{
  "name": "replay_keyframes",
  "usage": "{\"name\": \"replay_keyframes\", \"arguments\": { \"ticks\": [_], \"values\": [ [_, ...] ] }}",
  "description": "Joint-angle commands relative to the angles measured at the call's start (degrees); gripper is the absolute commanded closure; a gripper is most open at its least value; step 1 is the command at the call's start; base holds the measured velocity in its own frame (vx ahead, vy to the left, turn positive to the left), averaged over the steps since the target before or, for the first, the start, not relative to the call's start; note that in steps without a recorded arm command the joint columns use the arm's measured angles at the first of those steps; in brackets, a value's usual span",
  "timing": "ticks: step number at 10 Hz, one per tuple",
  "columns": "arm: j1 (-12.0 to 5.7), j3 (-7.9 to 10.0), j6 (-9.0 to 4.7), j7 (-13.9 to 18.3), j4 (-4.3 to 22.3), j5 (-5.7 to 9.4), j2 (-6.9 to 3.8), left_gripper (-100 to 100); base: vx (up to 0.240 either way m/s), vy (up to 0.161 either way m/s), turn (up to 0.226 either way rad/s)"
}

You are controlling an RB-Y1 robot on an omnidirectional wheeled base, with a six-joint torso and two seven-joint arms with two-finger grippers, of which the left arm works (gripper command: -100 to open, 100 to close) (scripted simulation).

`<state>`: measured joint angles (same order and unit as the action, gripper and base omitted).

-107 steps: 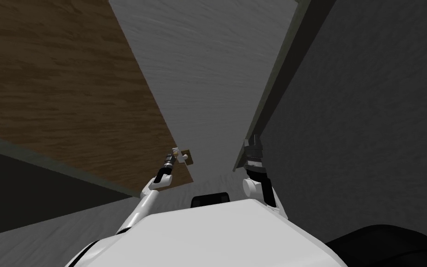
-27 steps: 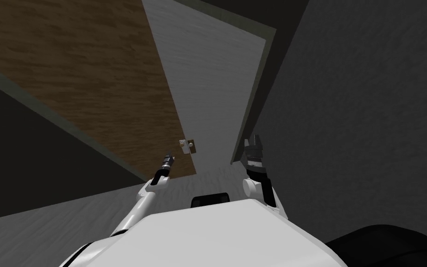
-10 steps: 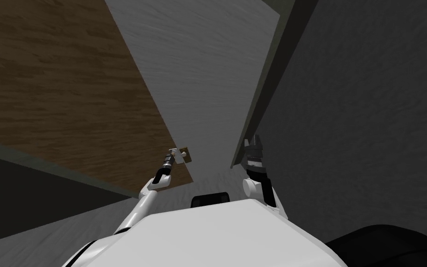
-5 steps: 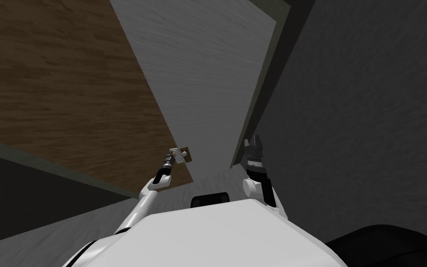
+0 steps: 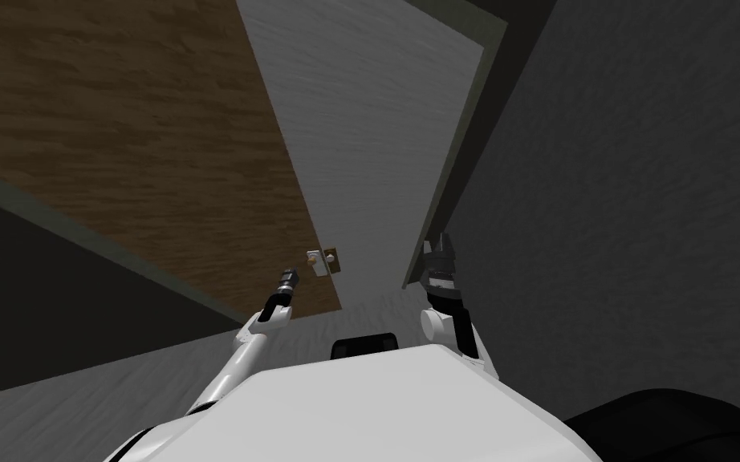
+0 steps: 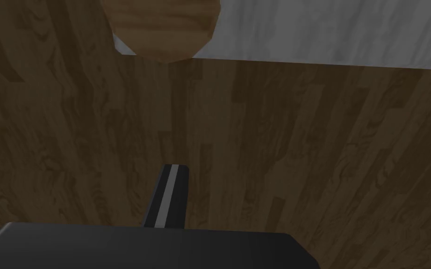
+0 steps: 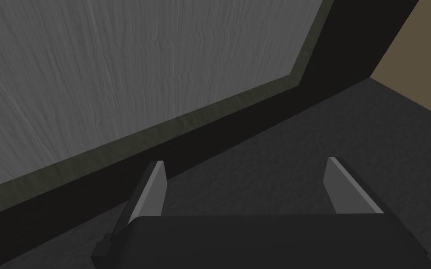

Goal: Pull the door open

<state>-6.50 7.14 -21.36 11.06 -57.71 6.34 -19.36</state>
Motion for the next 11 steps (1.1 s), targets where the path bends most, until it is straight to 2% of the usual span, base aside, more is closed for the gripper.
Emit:
{"name": "replay_keyframes", "arguments": {
  "ticks": [1,6,7,8,10,11],
  "values": [
    [0.38,-0.41,0.16,0.3,-0.6,-0.03,0.01,-100,-0.215,0.014,0.02],
    [0.21,-3.11,-0.24,1.2,-2.3,-0.39,0.99,-100,-0.196,-0.047,-0.052],
    [-0.11,-2.75,-0.62,1.1,-1.1,-0.31,0.68,-100,-0.085,-0.044,-0.019],
    [0.71,-1.23,-0.57,1.0,-0.1,-0.04,-0.44,-100,-0.008,0.06,0.172],
    [1.51,0.5,-0.41,0.7,0.8,0.24,-1.55,-100,0.033,0.119,0.179],
    [1.61,0.96,-0.37,0.6,1.1,0.31,-1.77,-100,0.121,0.114,0.047]
  ]
}}
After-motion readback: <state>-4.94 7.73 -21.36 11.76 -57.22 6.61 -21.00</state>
